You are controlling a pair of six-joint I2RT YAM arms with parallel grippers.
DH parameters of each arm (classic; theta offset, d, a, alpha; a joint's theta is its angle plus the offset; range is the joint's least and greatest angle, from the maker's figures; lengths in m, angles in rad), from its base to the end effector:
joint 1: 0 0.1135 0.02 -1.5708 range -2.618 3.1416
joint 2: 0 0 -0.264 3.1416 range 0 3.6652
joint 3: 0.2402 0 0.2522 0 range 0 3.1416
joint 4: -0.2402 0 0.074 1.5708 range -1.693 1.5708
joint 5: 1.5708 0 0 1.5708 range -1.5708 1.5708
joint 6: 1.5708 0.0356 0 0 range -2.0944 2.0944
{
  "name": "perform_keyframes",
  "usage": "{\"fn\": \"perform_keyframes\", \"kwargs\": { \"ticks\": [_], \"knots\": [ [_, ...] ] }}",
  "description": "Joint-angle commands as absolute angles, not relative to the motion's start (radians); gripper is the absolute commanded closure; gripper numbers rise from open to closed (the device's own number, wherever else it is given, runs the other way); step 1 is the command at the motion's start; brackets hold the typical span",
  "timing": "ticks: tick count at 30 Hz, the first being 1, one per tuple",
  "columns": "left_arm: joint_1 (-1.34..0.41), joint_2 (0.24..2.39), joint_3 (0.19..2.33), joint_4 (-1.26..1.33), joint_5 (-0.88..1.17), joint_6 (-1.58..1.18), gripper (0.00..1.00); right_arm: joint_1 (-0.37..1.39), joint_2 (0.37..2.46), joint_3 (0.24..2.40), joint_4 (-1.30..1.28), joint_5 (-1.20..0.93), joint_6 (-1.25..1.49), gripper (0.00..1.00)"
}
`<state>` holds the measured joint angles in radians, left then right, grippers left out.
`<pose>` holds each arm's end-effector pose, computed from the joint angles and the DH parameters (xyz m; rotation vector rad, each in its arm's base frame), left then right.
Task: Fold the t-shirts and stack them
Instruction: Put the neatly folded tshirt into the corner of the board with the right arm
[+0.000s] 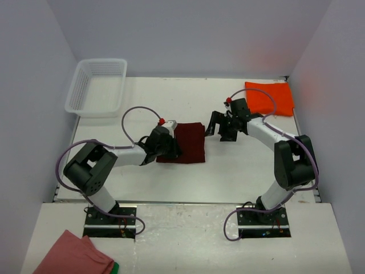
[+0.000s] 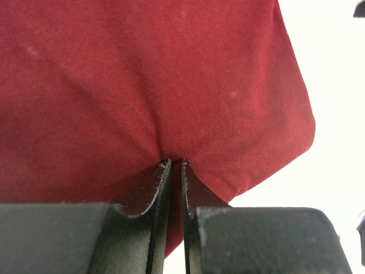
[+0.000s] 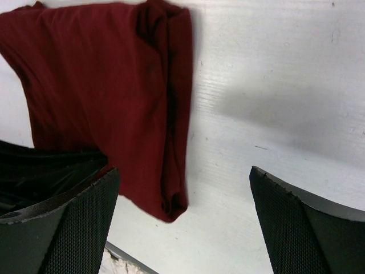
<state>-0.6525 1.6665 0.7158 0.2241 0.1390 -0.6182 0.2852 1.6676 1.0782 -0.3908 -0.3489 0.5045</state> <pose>0.2497 -0.1970 0.1392 0.1175 2.4245 -0.7825 0.3251 0.1080 0.2007 0.1478 2.6324 0.7364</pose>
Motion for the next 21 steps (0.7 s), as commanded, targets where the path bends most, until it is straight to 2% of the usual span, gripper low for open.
{"fn": "perform_keyframes", "kwargs": {
  "ticks": [1,14,21],
  "knots": [
    [-0.678,1.602,0.626,0.129,0.161,-0.646,0.87,0.285,1.637,1.037,-0.344,-0.35,0.505,0.05],
    [-0.735,1.514,0.543,0.147,0.181,-0.699,0.87,0.336,1.598,0.753,-0.072,-0.538,0.61,0.05],
    [-0.756,1.513,0.543,0.15,0.187,-0.701,0.86,0.388,1.651,0.736,-0.038,-0.485,0.644,0.05]
  ]
}}
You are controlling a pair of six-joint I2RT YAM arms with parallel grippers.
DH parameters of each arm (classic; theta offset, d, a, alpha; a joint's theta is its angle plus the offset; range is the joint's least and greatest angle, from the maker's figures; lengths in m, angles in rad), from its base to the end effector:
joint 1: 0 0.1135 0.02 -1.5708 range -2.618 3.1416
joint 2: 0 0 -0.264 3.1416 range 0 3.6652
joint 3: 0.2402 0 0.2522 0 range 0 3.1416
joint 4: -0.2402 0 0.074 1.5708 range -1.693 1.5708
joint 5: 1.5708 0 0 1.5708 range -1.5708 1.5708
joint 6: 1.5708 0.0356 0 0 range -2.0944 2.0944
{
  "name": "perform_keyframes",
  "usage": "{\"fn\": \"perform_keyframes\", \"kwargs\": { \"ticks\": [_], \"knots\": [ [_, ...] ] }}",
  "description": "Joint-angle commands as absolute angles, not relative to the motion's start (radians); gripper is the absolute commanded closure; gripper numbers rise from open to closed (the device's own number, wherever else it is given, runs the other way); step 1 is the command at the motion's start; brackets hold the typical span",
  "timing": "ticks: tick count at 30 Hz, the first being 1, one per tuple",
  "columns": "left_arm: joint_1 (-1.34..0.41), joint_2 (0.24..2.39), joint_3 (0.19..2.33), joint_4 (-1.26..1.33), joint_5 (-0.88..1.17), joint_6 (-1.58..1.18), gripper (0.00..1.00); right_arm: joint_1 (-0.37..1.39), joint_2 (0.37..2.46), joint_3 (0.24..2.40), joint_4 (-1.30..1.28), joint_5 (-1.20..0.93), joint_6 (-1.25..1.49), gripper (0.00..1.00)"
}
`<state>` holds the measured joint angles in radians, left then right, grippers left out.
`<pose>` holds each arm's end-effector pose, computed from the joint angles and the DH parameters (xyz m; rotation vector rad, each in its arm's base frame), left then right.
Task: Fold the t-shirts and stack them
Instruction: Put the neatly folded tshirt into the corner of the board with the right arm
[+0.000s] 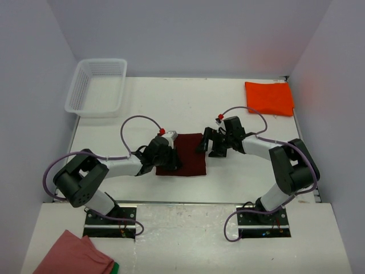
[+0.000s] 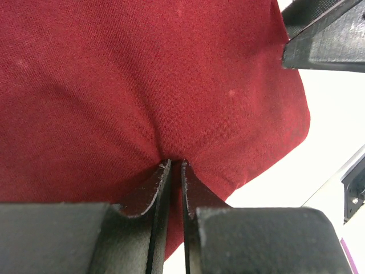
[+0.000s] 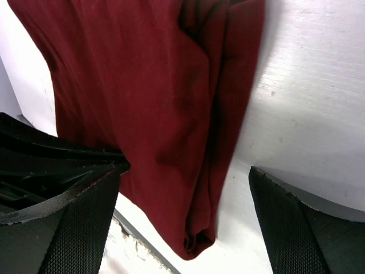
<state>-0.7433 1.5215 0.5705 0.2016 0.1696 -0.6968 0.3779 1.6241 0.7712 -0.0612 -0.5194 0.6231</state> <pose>0.2006 -0.1925 0.1383 0.1501 2.4872 -0.8742 0.2764 0.1287 0.1490 0.0850 2.6277 1.0384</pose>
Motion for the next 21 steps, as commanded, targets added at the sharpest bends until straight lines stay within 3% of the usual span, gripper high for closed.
{"fn": "perform_keyframes", "kwargs": {
  "ticks": [1,21],
  "knots": [
    [-0.756,1.503,0.542,0.149,0.183,-0.7,0.86,0.388,1.643,0.733,-0.043,-0.479,0.644,0.05],
    [-0.756,1.494,0.54,0.14,0.169,-0.686,0.86,0.402,1.554,0.66,-0.107,-0.399,0.655,0.04]
  ]
}}
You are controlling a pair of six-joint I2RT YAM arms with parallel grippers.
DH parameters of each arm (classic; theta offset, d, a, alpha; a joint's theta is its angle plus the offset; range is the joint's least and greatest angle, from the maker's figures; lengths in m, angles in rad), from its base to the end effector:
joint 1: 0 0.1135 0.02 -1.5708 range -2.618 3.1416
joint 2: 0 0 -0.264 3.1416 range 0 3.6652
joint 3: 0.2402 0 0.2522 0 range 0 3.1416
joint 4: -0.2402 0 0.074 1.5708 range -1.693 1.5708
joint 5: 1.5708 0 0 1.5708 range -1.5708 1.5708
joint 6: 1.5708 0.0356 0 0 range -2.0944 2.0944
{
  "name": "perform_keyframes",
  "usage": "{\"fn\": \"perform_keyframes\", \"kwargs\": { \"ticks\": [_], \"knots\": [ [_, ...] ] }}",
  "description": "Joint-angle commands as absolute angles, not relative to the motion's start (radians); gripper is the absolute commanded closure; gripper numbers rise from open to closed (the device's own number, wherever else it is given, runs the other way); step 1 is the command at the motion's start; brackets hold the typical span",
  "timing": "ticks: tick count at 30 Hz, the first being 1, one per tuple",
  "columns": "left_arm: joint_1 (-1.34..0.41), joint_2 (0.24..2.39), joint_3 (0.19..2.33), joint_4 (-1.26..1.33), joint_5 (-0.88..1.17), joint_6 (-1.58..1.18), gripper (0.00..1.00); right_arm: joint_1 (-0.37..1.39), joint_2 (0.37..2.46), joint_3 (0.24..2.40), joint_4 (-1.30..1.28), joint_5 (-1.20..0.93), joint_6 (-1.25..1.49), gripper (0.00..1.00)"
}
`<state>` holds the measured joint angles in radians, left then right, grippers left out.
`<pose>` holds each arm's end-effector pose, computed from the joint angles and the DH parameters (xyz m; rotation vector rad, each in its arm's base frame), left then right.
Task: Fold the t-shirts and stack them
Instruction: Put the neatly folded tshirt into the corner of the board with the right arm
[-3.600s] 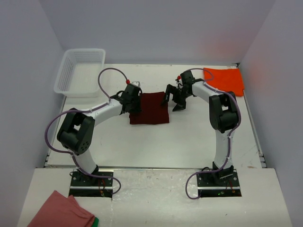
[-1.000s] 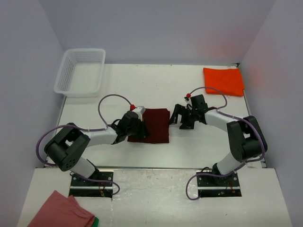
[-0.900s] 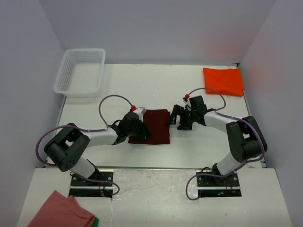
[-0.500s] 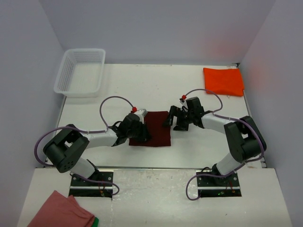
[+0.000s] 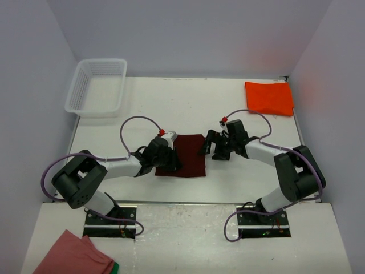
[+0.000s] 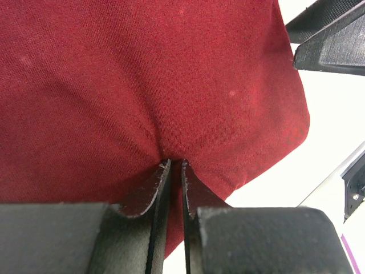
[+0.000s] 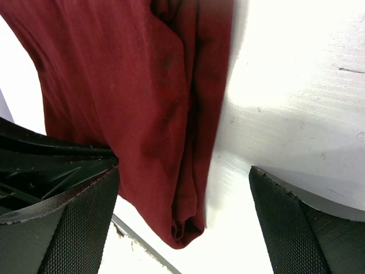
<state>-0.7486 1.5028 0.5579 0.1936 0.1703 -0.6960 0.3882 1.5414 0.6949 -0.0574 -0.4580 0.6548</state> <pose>0.1966 -0.1908 0.1391 0.1580 2.4898 -0.8755 0.2578 0.1225 0.1504 0.1383 2.6202 0.9799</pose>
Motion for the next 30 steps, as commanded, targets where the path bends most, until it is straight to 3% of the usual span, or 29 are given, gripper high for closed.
{"fn": "perform_keyframes", "kwargs": {
  "ticks": [1,14,27,30],
  "knots": [
    [-0.756,1.493,0.54,0.144,0.17,-0.686,0.86,0.419,1.565,0.66,-0.095,-0.403,0.663,0.04],
    [-0.756,1.456,0.526,0.135,0.184,-0.681,0.85,0.589,1.77,0.71,0.077,-0.402,0.807,0.06],
    [-0.756,1.462,0.534,0.15,0.21,-0.675,0.85,0.627,1.839,0.699,0.097,-0.393,0.848,0.32],
    [-0.756,1.463,0.537,0.15,0.21,-0.672,0.85,0.632,1.838,0.718,0.054,-0.38,0.836,0.46]
  ]
}}
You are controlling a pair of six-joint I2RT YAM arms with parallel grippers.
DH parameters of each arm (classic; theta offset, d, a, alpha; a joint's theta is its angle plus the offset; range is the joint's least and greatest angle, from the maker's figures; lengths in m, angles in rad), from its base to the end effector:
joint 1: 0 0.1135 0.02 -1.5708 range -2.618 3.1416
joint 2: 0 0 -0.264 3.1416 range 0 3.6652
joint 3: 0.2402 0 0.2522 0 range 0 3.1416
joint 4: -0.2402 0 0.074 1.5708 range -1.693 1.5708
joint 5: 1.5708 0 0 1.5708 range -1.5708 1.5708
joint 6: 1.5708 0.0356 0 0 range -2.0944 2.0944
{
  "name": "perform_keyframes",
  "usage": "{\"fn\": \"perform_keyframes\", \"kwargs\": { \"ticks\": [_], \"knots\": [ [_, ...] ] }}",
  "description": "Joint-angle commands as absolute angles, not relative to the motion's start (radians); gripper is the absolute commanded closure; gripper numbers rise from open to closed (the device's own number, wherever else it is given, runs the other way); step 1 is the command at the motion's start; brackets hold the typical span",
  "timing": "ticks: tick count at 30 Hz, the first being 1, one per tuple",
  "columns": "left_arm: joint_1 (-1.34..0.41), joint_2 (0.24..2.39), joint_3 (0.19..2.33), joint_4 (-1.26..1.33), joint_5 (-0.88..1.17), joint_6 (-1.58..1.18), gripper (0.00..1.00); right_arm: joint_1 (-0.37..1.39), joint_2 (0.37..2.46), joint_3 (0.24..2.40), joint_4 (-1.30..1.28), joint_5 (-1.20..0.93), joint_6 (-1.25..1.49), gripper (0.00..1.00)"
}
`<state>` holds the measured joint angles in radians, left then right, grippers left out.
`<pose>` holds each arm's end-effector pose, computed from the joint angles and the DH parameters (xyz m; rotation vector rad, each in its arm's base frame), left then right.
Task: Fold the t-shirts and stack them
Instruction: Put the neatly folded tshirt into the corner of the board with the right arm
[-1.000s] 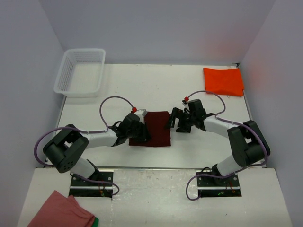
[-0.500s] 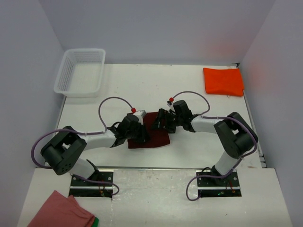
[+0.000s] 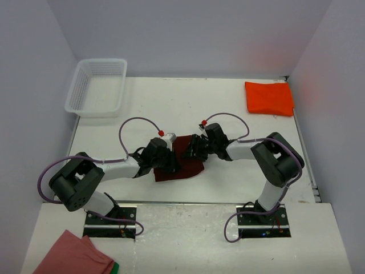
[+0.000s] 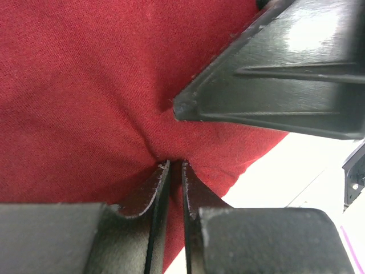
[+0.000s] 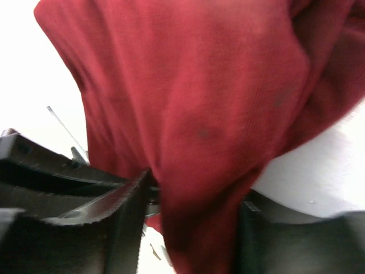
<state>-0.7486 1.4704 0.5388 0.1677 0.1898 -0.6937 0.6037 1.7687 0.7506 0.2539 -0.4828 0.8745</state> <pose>0.1907 -0.1863 0.1400 0.1709 2.5073 -0.8872 0.2604 0.1997 0.1223 0.0800 2.6027 1.2156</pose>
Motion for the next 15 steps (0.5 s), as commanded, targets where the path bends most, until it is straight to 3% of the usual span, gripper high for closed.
{"fn": "perform_keyframes", "kwargs": {
  "ticks": [1,2,3,7,15],
  "knots": [
    [-0.756,1.465,0.537,0.15,0.21,-0.672,0.85,0.634,1.835,0.721,0.049,-0.377,0.831,0.51],
    [-0.756,1.465,0.538,0.15,0.212,-0.67,0.85,0.634,1.832,0.719,0.045,-0.37,0.831,0.66],
    [-0.758,1.466,0.538,0.15,0.21,-0.669,0.85,0.635,1.824,0.716,0.044,-0.344,0.834,0.74],
    [-0.756,1.468,0.546,0.133,0.198,-0.654,0.85,0.637,1.822,0.733,0.003,-0.311,0.812,0.99],
    [-0.756,1.453,0.58,0.059,0.102,-0.614,0.85,0.644,1.802,0.798,-0.125,-0.235,0.695,1.0]
  ]
}}
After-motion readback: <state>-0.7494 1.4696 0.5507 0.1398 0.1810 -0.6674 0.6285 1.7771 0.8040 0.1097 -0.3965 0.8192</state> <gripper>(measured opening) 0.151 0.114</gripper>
